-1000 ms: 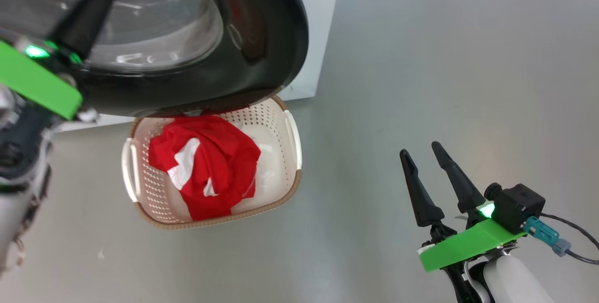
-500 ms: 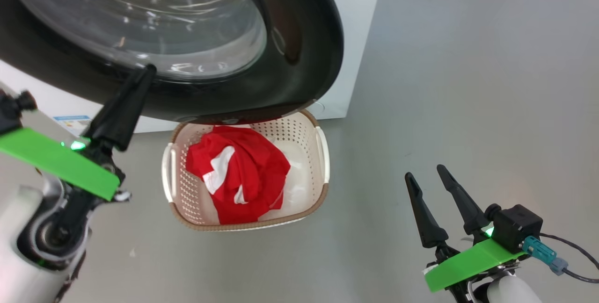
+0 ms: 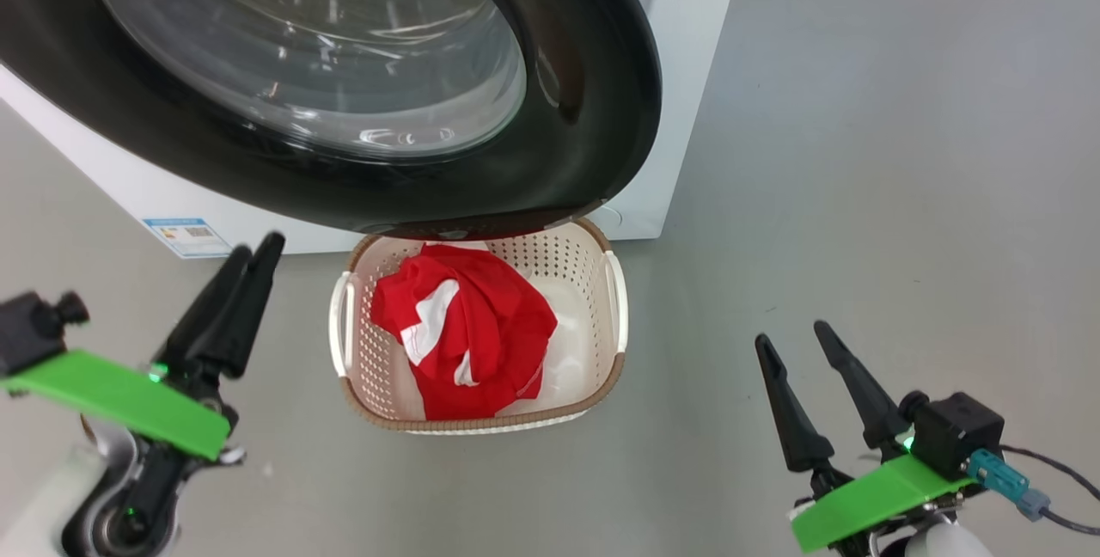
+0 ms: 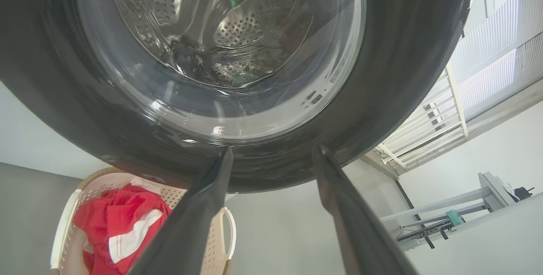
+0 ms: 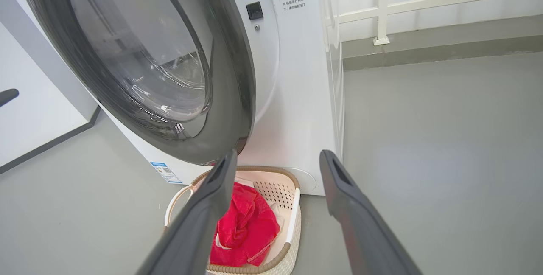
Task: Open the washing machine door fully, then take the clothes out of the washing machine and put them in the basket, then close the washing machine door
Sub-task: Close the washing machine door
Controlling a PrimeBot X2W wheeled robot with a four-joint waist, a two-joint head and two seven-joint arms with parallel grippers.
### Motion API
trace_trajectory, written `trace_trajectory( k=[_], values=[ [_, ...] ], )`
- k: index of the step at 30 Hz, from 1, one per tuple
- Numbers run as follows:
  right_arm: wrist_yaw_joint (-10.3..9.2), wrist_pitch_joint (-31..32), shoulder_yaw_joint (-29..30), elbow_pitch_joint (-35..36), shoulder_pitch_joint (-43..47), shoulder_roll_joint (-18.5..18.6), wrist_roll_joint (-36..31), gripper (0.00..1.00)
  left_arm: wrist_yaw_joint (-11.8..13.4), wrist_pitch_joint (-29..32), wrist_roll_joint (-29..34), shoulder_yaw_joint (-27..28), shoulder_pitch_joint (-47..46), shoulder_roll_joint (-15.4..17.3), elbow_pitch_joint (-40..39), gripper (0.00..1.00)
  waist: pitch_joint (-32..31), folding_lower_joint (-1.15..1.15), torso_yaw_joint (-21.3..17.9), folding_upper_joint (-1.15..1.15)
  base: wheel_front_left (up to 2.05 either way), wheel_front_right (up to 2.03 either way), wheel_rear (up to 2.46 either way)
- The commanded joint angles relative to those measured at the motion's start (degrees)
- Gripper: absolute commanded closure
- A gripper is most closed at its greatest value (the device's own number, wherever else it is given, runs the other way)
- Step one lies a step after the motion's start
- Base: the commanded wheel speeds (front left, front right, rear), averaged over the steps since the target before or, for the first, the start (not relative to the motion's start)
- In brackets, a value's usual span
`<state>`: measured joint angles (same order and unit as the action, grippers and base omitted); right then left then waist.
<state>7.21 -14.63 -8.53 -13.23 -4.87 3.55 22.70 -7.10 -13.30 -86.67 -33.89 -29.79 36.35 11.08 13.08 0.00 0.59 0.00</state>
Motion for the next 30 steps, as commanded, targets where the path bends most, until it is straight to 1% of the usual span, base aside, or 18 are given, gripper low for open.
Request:
trace_trajectory(
  k=[1, 9, 16, 17, 30],
  values=[
    [0.28, -0.37, -1.17, 1.17, 0.63, 0.56, -0.9, 0.0, -0.39, -0.85, 0.12, 2.36, 0.4, 2.57, -0.33, 0.0, -0.29, 0.0, 0.17, 0.0, 0.0, 0.0, 0.0],
    [0.28, -0.37, -0.47, 1.44, 1.66, 1.16, -0.88, 0.0, -0.39, -1.63, 1.29, 4.38, 6.31, 1.24, 1.96, 0.0, -0.77, 0.0, 0.76, 0.0, 0.0, 0.0, 0.0],
    [0.28, -0.37, -0.12, 1.56, 2.31, 1.54, -0.99, 0.0, -0.39, -1.68, 4.6, 8.57, 10.96, -1.41, 4.08, 0.0, -1.27, 0.0, 1.39, 0.0, 0.0, 0.0, 0.0],
    [0.28, -0.37, -0.12, 1.56, 2.31, 1.54, -0.99, 0.0, -0.39, -1.68, 4.6, 8.57, 10.96, -1.41, 4.08, 0.0, -1.27, 0.0, 1.39, 0.0, 0.0, 0.0, 0.0],
    [0.28, -0.37, 0.0, 1.54, 3.82, 2.36, -0.75, 0.0, -0.39, -1.69, 12.43, 15.64, 18.26, -6.37, 7.25, 0.0, -2.66, 0.0, 1.23, 0.0, 0.0, 0.0, 0.0]
  ],
)
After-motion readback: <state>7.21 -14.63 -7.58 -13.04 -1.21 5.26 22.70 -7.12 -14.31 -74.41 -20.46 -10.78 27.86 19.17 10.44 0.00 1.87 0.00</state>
